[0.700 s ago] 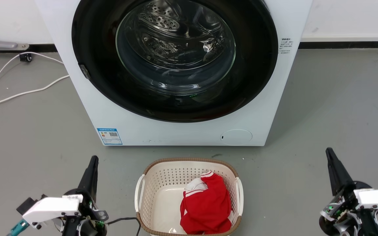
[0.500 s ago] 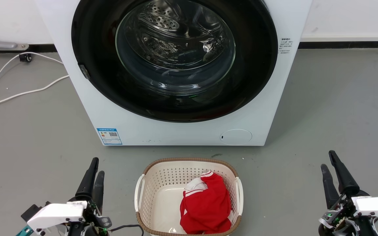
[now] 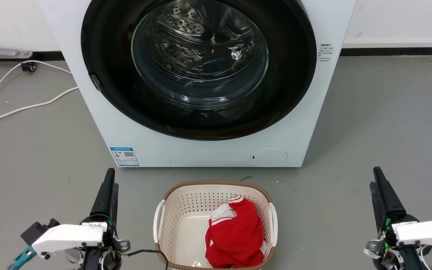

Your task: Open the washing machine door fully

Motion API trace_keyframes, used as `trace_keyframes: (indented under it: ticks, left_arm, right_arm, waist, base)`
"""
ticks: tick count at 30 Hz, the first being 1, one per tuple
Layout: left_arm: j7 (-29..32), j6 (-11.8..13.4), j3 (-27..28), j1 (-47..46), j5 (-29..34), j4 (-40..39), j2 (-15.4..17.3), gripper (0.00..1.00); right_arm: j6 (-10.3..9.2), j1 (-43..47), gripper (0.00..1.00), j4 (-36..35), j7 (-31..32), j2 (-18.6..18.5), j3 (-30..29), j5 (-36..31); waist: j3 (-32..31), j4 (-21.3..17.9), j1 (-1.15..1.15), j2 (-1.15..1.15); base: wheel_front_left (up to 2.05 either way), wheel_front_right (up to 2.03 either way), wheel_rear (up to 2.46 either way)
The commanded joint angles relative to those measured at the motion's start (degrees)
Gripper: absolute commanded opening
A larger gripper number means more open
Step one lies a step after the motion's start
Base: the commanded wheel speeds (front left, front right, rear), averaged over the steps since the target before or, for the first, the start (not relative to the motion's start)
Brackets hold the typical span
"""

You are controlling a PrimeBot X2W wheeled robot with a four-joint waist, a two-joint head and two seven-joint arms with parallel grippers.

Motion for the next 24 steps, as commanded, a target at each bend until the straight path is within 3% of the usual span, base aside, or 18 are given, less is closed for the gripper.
trace_keyframes:
  ticks: [1, 11, 12, 24]
  left_arm:
    - [-0.7, -0.1, -0.1, -1.5, 1.9, -1.8, 0.1, 1.00]
    - [-3.0, -0.1, -0.3, -1.8, 16.4, -6.2, 0.2, 1.00]
    - [-3.7, -0.1, -0.5, -1.6, 20.7, -7.0, 0.2, 1.00]
    - [-6.1, -0.1, -2.0, -0.9, 34.8, -8.2, 0.2, 1.00]
  right_arm:
    - [0.00, -0.8, 1.00, -1.7, -0.7, -0.6, 0.6, -3.1]
    - [0.00, -0.7, 1.00, -5.8, -3.1, -0.2, 0.7, -20.3]
    - [0.00, -0.6, 1.00, -7.0, -3.8, -0.2, 0.7, -25.5]
    - [0.00, 0.7, 1.00, -8.5, -5.7, 0.1, 1.1, -41.6]
  waist:
    - [0.0, 0.0, 0.00, 0.00]
    - [-0.1, 0.0, 0.00, 0.00]
    - [-0.1, 0.0, 0.00, 0.00]
    - [-0.2, 0.1, 0.00, 0.00]
  base:
    - [0.00, 0.00, 0.00]
    - [0.00, 0.00, 0.00]
    - [0.00, 0.00, 0.00]
    - [0.00, 0.00, 0.00]
